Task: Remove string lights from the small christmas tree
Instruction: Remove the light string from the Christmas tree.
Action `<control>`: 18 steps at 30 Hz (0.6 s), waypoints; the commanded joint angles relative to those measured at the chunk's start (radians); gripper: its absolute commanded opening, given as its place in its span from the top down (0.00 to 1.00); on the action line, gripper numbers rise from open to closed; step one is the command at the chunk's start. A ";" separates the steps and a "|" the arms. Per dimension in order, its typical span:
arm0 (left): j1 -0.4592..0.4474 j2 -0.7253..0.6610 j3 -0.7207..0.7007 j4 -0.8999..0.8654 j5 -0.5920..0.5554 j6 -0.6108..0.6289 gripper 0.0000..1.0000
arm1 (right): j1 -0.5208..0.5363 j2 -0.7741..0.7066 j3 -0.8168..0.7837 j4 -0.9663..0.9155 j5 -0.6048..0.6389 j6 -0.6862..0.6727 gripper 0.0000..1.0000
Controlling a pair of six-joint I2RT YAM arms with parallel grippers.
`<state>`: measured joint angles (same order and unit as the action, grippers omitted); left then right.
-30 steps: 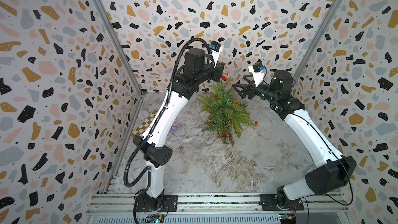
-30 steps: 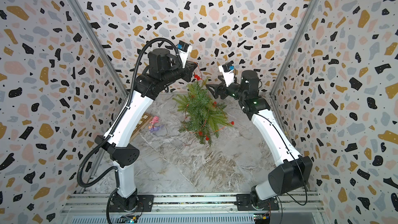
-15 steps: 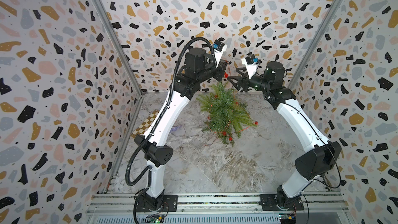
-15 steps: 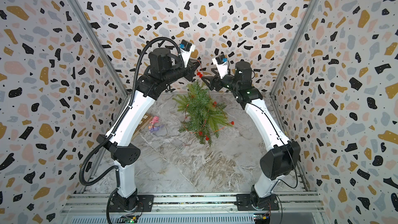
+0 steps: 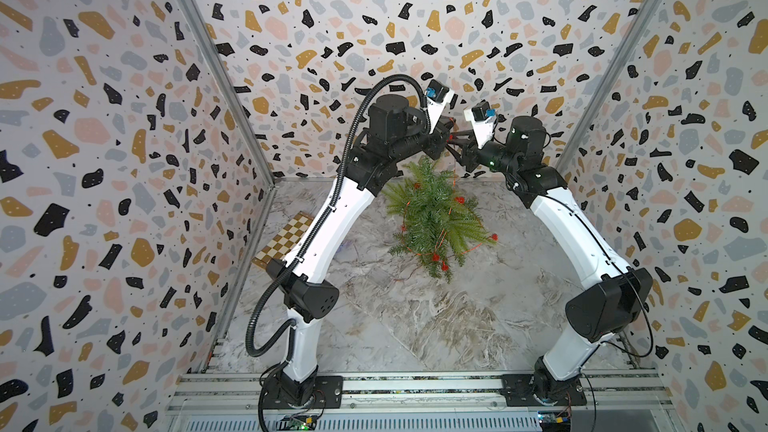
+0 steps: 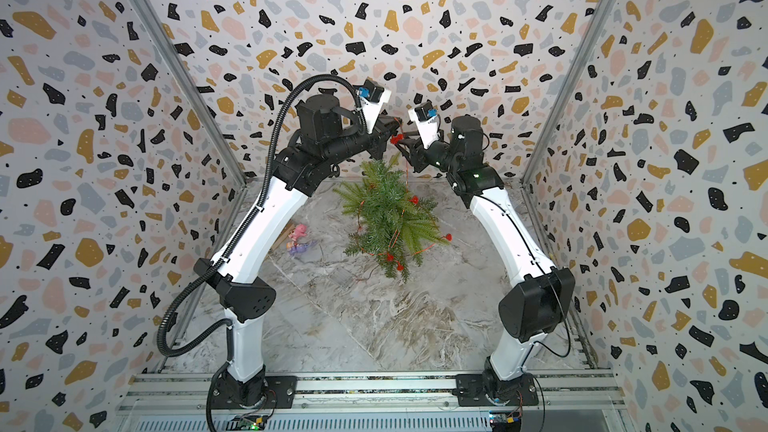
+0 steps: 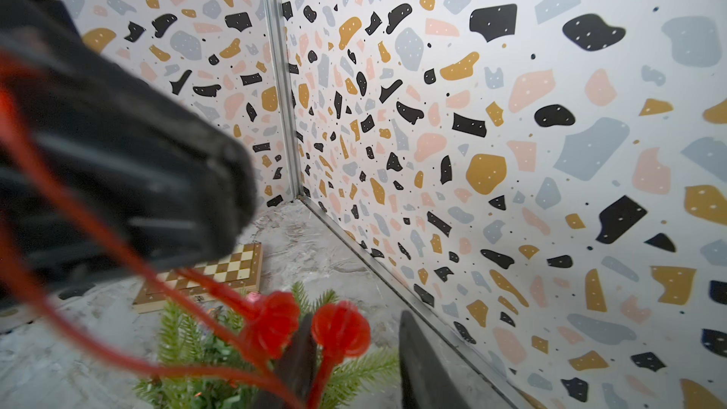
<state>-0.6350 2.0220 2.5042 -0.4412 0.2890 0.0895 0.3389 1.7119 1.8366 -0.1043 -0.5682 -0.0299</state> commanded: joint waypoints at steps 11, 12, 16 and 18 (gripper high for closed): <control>-0.018 -0.081 -0.087 -0.014 -0.020 -0.109 0.44 | -0.067 -0.113 -0.051 0.035 -0.005 0.032 1.00; -0.019 -0.093 -0.094 -0.026 -0.021 -0.111 0.42 | -0.070 -0.112 -0.049 0.035 -0.006 0.033 1.00; -0.018 -0.162 -0.135 -0.093 -0.043 -0.110 0.30 | -0.069 -0.116 -0.046 0.034 -0.019 0.036 1.00; -0.019 -0.215 -0.195 -0.113 -0.077 -0.109 0.21 | -0.070 -0.118 -0.046 0.033 -0.018 0.044 1.00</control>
<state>-0.6495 1.8992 2.3486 -0.5323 0.2527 -0.0051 0.2638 1.6463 1.7828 -0.0963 -0.5728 -0.0044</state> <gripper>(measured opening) 0.773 0.101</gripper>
